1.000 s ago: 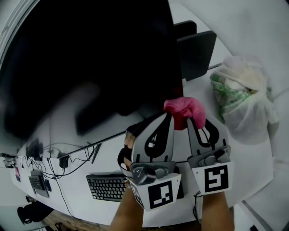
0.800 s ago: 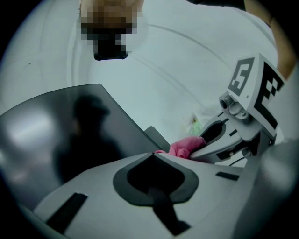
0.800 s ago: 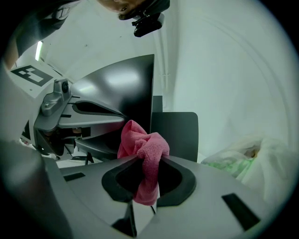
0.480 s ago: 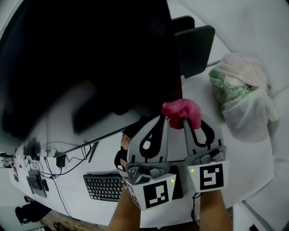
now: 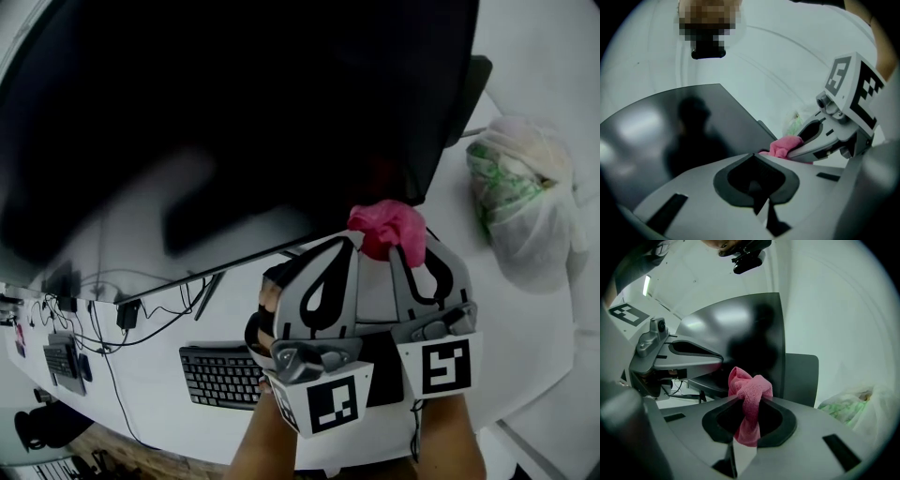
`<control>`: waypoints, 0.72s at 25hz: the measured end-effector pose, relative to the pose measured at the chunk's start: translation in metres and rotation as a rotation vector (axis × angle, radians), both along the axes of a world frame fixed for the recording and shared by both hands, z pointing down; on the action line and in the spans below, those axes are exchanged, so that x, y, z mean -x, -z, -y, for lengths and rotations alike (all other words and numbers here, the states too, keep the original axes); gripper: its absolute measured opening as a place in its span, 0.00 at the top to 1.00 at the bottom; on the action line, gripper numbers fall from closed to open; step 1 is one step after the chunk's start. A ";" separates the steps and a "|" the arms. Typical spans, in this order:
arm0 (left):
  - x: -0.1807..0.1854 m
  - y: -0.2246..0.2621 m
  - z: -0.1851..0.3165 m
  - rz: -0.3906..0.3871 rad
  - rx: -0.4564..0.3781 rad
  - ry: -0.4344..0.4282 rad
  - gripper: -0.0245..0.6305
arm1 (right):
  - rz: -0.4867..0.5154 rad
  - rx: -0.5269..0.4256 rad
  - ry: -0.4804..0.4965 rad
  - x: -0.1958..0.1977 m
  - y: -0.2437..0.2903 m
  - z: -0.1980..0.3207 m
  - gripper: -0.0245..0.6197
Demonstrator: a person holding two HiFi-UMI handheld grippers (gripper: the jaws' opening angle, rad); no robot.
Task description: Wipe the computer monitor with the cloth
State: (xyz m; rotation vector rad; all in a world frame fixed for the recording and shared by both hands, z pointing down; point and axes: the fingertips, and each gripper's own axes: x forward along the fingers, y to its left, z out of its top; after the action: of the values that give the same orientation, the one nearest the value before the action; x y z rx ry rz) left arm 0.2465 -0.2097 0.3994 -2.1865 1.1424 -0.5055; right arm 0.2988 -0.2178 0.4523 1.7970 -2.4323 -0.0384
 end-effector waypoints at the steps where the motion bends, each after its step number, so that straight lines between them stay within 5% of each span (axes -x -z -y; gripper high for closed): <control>1: 0.008 0.000 -0.001 -0.005 0.001 0.011 0.95 | -0.008 -0.001 0.007 0.007 0.000 -0.001 0.86; 18: 0.163 -0.018 -0.012 0.068 0.038 0.086 0.95 | -0.010 0.005 0.024 0.147 -0.009 -0.008 0.86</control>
State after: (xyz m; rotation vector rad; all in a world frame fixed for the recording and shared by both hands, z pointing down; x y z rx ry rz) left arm 0.0832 -0.1977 0.4173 -2.1425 1.2034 -0.6384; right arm 0.1520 -0.2098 0.4613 1.7618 -2.4449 -0.0434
